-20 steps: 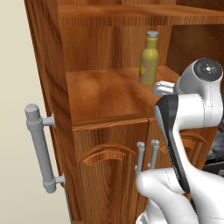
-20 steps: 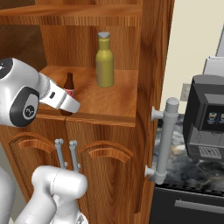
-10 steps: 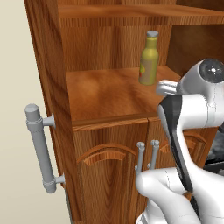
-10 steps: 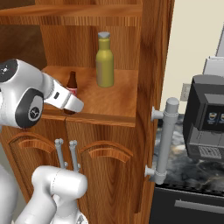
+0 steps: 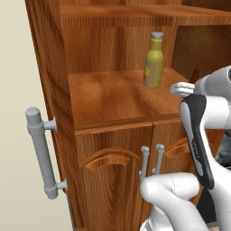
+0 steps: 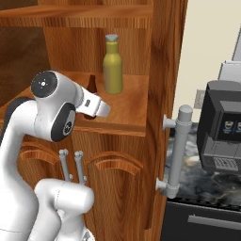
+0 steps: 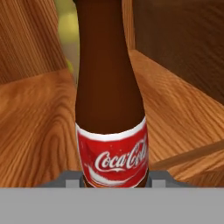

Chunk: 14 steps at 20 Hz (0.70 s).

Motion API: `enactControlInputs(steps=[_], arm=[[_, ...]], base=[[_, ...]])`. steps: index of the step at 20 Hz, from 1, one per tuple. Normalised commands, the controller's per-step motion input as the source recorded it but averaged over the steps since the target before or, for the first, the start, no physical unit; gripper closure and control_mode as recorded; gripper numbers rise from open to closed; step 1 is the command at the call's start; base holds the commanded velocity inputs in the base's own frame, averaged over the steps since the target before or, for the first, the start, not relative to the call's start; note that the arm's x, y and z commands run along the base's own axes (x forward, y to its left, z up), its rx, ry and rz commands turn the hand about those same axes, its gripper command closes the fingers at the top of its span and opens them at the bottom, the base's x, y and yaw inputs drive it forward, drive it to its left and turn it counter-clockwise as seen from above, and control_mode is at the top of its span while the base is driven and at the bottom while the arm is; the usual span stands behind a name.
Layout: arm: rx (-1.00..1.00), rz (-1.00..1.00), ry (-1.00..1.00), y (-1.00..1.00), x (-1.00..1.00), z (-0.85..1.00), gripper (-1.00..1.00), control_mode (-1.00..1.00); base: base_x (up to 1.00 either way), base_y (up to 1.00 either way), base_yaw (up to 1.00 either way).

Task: Pick the juice, can, bottled drink from the counter and place them in the open cabinet.

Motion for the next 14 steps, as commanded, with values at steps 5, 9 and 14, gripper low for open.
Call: enactControlInputs(steps=[5, 9, 14], arm=[[-0.01, 0.07, 0.00, -0.06, 0.19, 0.00, 1.00, -1.00], [0.00, 0.00, -0.04, 0.00, 0.09, 0.00, 1.00, -1.00], [0.00, 0.00, -0.14, 0.00, 0.02, 0.00, 1.00, -1.00]], base=[[0.00, 0.00, 0.00], [0.00, 0.00, 0.00], [0.00, 0.00, 0.00]])
